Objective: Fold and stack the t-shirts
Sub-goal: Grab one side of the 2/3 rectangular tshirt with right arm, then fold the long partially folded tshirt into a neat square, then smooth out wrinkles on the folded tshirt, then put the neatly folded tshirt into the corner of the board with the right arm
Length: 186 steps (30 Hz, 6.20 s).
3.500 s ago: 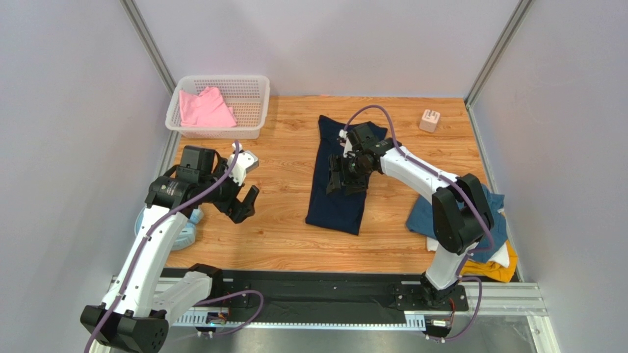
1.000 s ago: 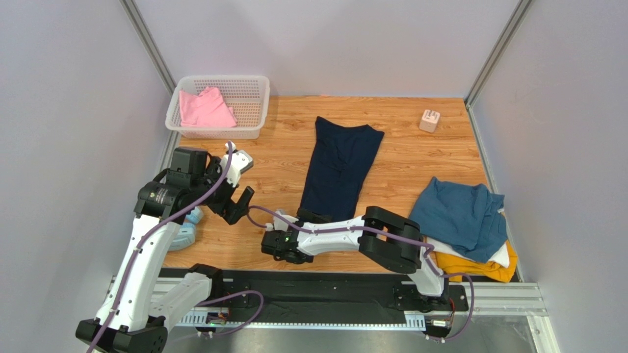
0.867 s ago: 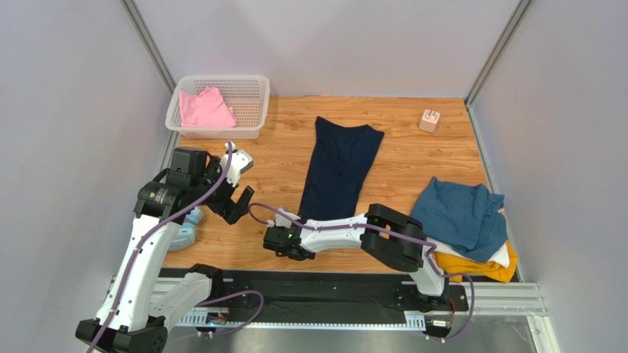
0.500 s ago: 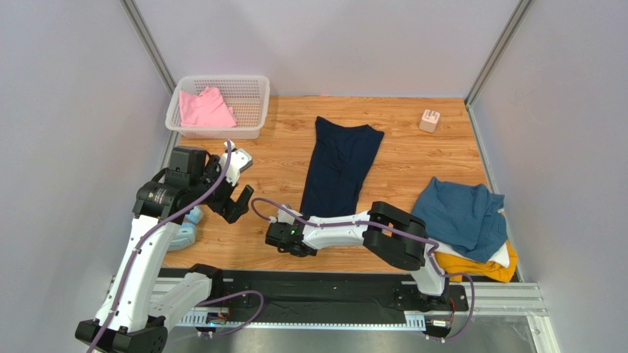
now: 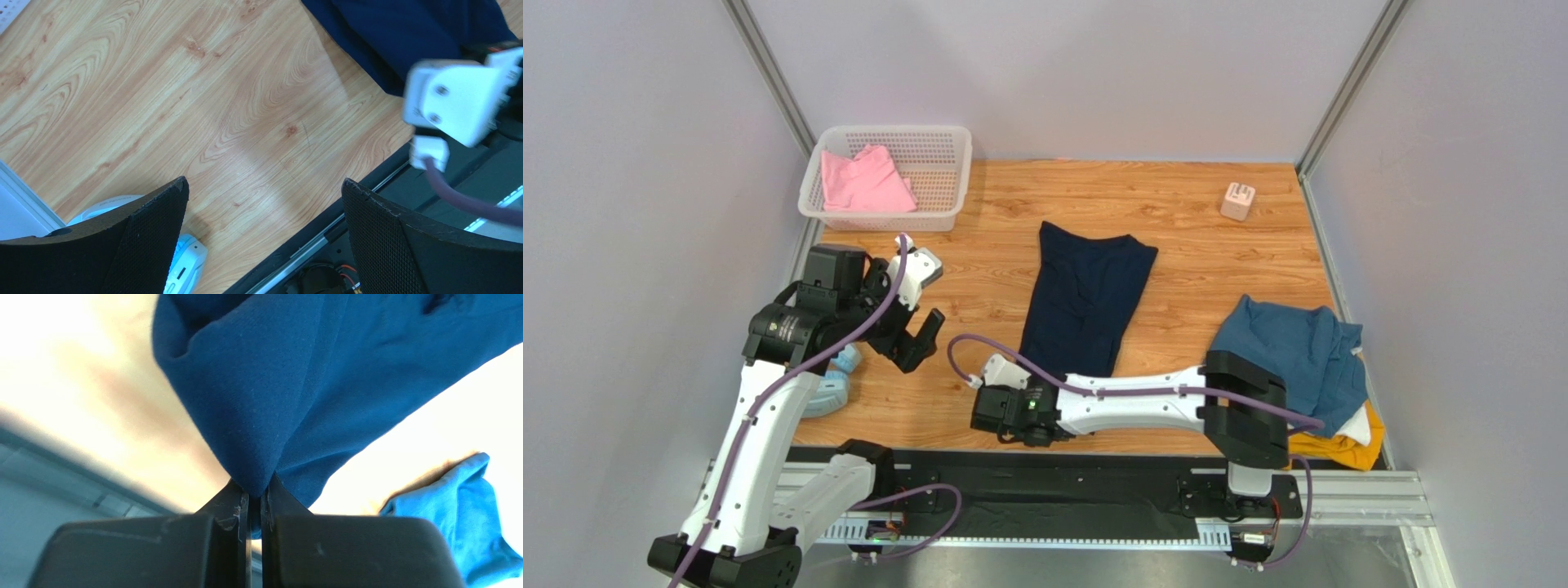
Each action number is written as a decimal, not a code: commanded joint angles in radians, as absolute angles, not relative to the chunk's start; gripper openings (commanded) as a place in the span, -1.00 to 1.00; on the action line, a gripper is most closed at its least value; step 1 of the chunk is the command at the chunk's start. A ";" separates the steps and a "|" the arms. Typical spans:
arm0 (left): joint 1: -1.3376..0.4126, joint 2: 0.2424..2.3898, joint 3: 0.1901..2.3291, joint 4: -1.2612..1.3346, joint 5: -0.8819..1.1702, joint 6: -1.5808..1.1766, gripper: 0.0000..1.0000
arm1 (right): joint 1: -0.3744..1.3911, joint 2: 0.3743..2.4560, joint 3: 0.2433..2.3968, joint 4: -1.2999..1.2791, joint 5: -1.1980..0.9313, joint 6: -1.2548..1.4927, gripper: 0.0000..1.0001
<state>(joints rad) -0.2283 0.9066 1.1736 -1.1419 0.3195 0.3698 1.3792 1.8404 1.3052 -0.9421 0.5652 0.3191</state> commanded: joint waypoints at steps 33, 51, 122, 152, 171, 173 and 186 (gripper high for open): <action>-0.224 0.887 1.252 -1.161 0.341 0.390 0.99 | 1.220 1.539 1.586 -1.168 0.517 0.220 -1.00; -0.224 0.885 1.220 -1.141 0.336 0.400 0.99 | 1.100 1.617 1.595 -1.035 0.130 0.114 -1.00; -0.224 0.922 1.187 -1.126 0.384 0.388 0.99 | 0.388 2.077 1.112 -0.351 -0.937 0.624 0.11; -0.224 0.914 1.198 -1.132 0.370 0.388 0.99 | 0.537 2.155 1.462 -0.497 -0.953 0.585 0.22; -0.224 0.913 1.229 -1.172 0.410 0.385 0.99 | 0.160 2.180 1.577 -0.690 -0.657 0.446 1.00; -0.224 0.913 1.241 -1.181 0.408 0.385 0.99 | 0.155 2.216 1.629 -0.703 -0.666 0.434 1.00; -0.224 0.923 1.266 -1.186 0.406 0.390 0.99 | 0.255 2.206 1.409 -0.669 -0.796 0.334 1.00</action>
